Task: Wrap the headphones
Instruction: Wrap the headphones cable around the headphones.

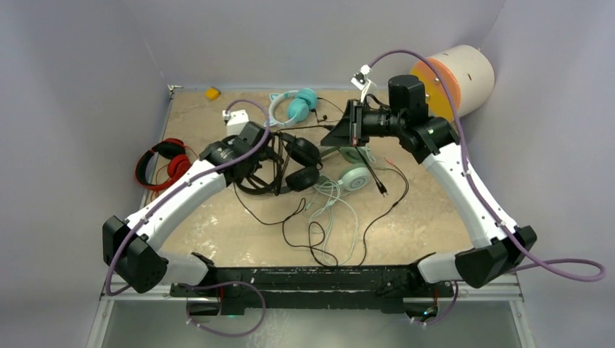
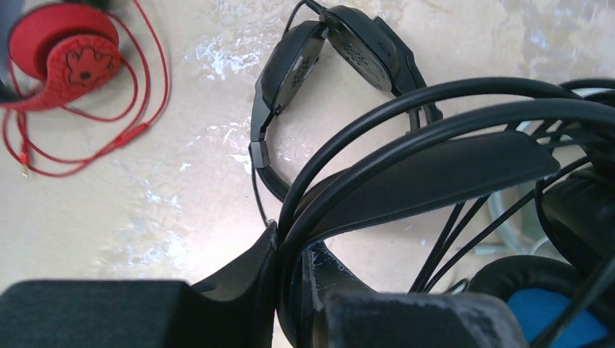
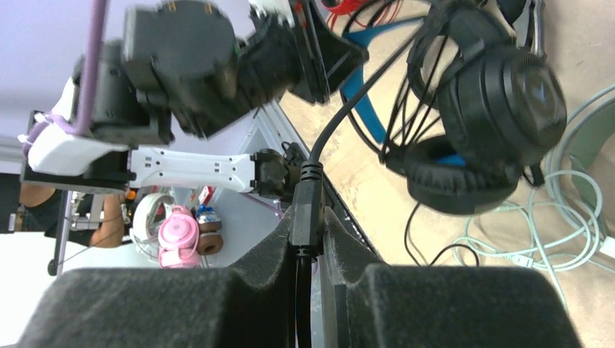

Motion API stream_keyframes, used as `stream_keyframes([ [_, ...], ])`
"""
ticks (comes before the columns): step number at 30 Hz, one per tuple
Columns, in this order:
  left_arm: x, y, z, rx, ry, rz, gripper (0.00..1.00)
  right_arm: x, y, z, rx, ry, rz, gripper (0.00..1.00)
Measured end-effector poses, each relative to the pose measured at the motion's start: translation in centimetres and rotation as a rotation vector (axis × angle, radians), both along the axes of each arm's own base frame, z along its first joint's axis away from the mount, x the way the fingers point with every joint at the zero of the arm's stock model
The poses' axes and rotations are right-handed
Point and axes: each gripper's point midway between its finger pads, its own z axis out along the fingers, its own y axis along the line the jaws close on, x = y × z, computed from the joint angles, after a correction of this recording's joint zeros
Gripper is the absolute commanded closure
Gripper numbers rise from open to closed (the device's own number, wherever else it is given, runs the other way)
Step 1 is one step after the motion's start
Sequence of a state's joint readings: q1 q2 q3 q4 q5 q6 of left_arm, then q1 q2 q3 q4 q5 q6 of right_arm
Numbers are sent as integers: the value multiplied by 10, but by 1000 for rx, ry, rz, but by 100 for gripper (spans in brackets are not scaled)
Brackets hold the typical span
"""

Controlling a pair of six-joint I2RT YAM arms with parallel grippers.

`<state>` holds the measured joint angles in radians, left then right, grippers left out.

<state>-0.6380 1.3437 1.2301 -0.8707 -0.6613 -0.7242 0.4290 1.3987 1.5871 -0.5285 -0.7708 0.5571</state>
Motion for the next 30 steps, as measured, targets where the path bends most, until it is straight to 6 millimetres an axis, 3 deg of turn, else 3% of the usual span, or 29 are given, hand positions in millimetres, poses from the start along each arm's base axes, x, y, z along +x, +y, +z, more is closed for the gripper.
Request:
stream_keyframes([
  [7, 19, 27, 12, -266, -7, 263, 100, -29, 23, -26, -29, 5, 56, 100],
  [13, 21, 16, 20, -416, 1, 346, 100, -55, 55, -67, -57, 42, 129, 100],
  [16, 19, 13, 20, -457, 13, 369, 100, -69, 74, -93, -72, 65, 170, 93],
  [22, 15, 13, 33, -513, 2, 392, 100, -66, 90, -139, -99, 70, 139, 84],
  [30, 7, 19, 57, -573, -59, 397, 100, -58, 87, -171, -111, 44, 58, 68],
])
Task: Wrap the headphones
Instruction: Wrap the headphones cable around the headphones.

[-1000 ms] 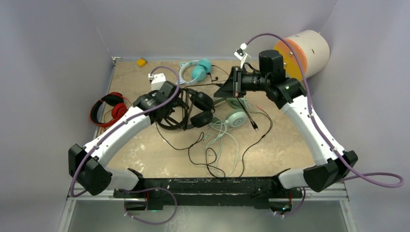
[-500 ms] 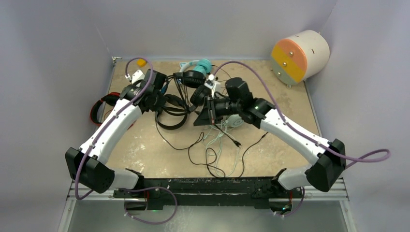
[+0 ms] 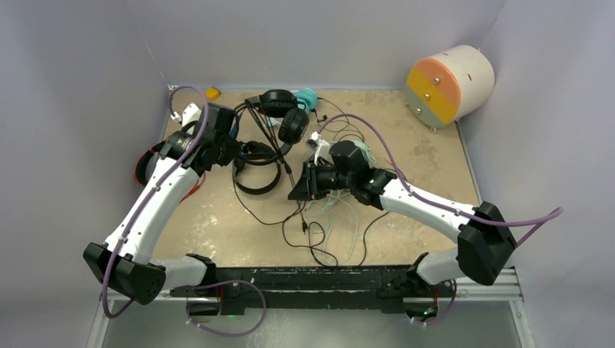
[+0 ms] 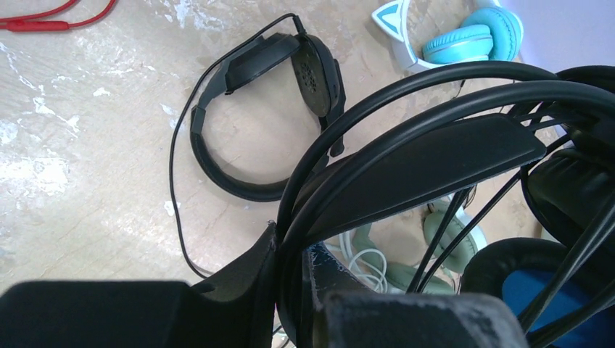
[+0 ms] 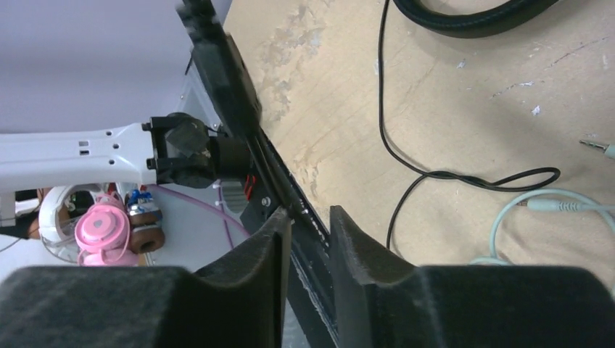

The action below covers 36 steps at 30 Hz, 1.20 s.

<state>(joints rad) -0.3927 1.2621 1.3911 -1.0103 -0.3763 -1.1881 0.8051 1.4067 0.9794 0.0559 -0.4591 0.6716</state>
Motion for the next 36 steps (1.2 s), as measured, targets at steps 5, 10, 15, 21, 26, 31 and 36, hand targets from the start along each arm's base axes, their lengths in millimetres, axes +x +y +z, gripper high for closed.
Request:
stream_keyframes([
  [5, -1, 1, 9, 0, -12, 1, 100, 1, -6, -6, -9, -21, -23, 52],
  [10, -2, 3, 19, 2, -23, 3, 100, -1, -16, -1, -1, -78, -39, 44],
  [15, -6, 6, 22, 0, -18, -12, 100, -1, -20, -2, 1, -104, -47, 46],
  [21, -12, 6, 27, -8, -9, -45, 100, -3, -21, -15, -5, -89, -47, 46],
  [26, -17, 12, 37, -25, -13, -56, 100, -2, -18, -27, -1, -81, -44, 47],
  [31, -20, 29, 41, -32, -13, -27, 100, -2, -17, -40, 5, -82, -45, 49],
  [36, -12, 61, 52, -50, 8, 41, 100, -3, -1, -58, -14, -91, -28, 51],
])
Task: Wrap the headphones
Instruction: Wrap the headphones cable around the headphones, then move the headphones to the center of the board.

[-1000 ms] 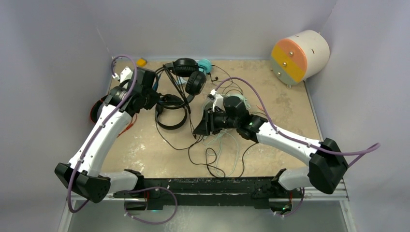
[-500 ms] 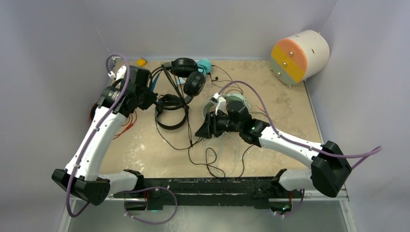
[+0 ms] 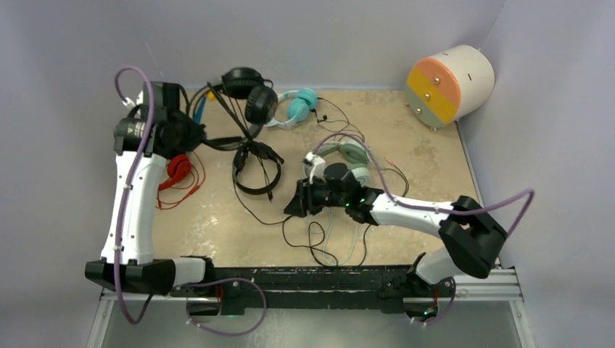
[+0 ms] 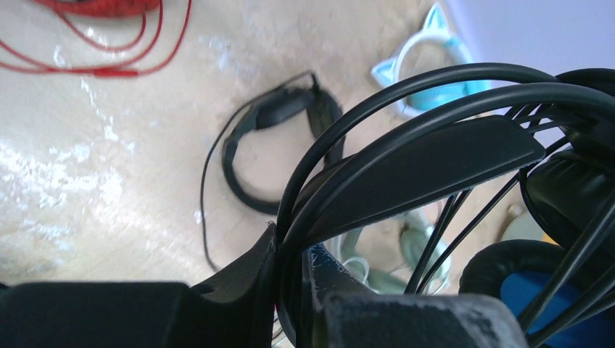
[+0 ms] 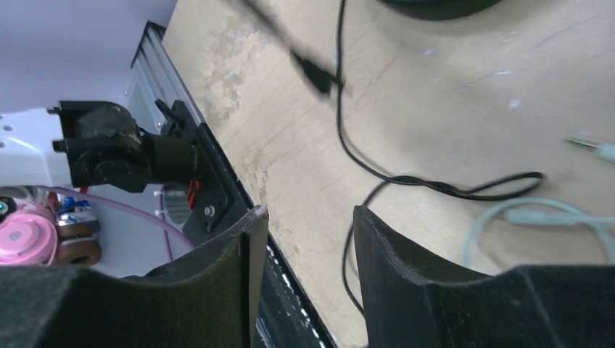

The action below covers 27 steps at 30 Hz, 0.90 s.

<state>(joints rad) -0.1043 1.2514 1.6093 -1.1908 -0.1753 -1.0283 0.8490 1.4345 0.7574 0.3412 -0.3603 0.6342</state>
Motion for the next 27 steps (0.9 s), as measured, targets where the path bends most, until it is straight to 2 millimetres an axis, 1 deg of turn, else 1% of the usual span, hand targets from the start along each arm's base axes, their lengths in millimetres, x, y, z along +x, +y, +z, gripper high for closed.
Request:
stream_keyframes([
  [2, 13, 14, 15, -9, -18, 32, 100, -11, 15, -10, -33, -22, 26, 51],
  [4, 27, 26, 31, -20, -49, 60, 100, -27, 35, -15, -56, -65, 70, 52],
  [5, 32, 27, 48, -31, -89, 61, 100, -33, 44, -14, -58, -88, 89, 53],
  [6, 42, 37, 49, -36, -86, 86, 100, -38, 56, -12, -52, -122, 108, 53],
  [8, 52, 47, 63, -52, -109, 106, 100, -45, 82, -5, -25, -186, 140, 54],
  [9, 58, 51, 70, -60, -125, 112, 100, -44, 94, -1, -9, -213, 149, 55],
  [10, 63, 55, 76, -69, -141, 117, 100, -41, 104, 1, 0, -232, 146, 55],
  [12, 69, 59, 81, -86, -158, 124, 100, -26, 129, 6, 22, -275, 131, 53],
  [16, 67, 63, 84, -106, -157, 136, 100, 6, 173, 8, 52, -357, 86, 48],
  [18, 66, 62, 84, -117, -157, 129, 100, 19, 192, 3, 55, -391, 74, 45],
  [24, 64, 56, 88, -146, -166, 116, 100, 47, 244, -13, 62, -447, 78, 39],
  [26, 61, 54, 90, -150, -172, 115, 100, 57, 258, -19, 58, -458, 78, 35],
  [27, 59, 54, 90, -150, -175, 114, 100, 61, 265, -21, 57, -461, 79, 31],
])
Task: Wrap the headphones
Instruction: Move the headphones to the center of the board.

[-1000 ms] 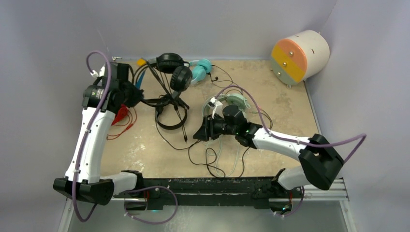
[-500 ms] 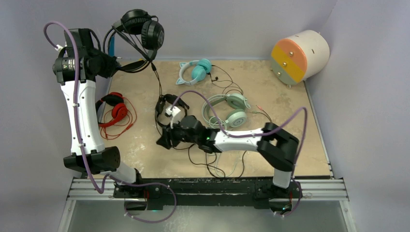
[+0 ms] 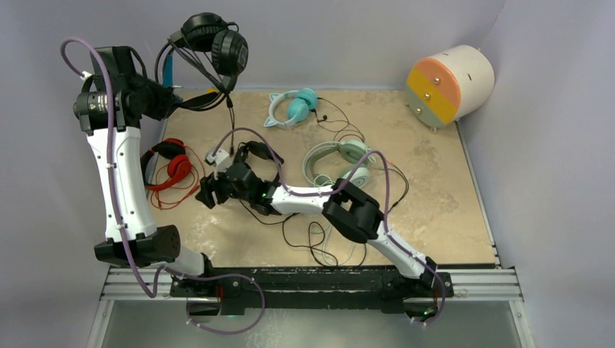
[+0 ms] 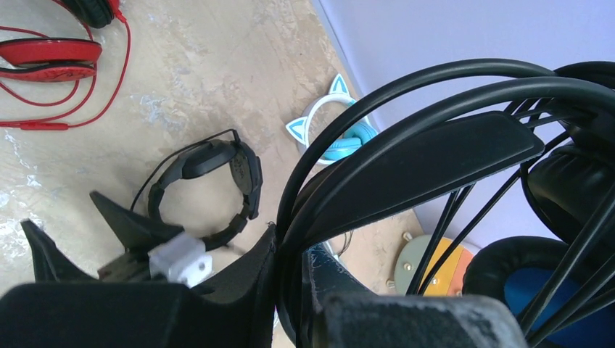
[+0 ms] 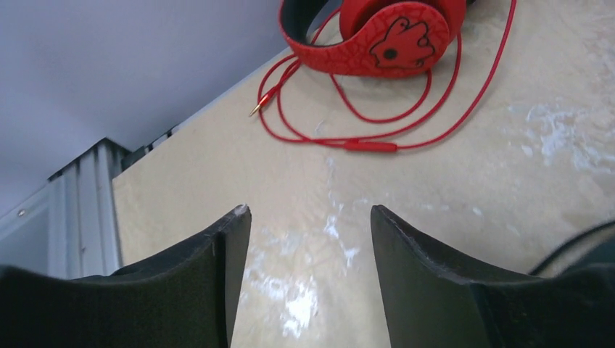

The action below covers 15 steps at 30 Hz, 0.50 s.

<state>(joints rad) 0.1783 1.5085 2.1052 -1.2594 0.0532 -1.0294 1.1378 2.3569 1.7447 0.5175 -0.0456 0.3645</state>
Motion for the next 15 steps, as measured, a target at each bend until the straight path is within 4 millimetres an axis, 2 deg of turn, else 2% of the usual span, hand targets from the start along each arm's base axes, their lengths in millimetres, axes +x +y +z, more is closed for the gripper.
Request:
stream_keyframes([
  [5, -12, -4, 10, -2, -31, -11, 100, 24, 22, -19, -22, -9, -18, 5],
  [10, -22, -11, 12, -13, -51, -31, 100, 59, 32, -33, -49, -38, -71, 4],
  [15, -36, -17, -2, -33, -27, -52, 100, 88, 37, -38, -45, -78, -119, 3],
])
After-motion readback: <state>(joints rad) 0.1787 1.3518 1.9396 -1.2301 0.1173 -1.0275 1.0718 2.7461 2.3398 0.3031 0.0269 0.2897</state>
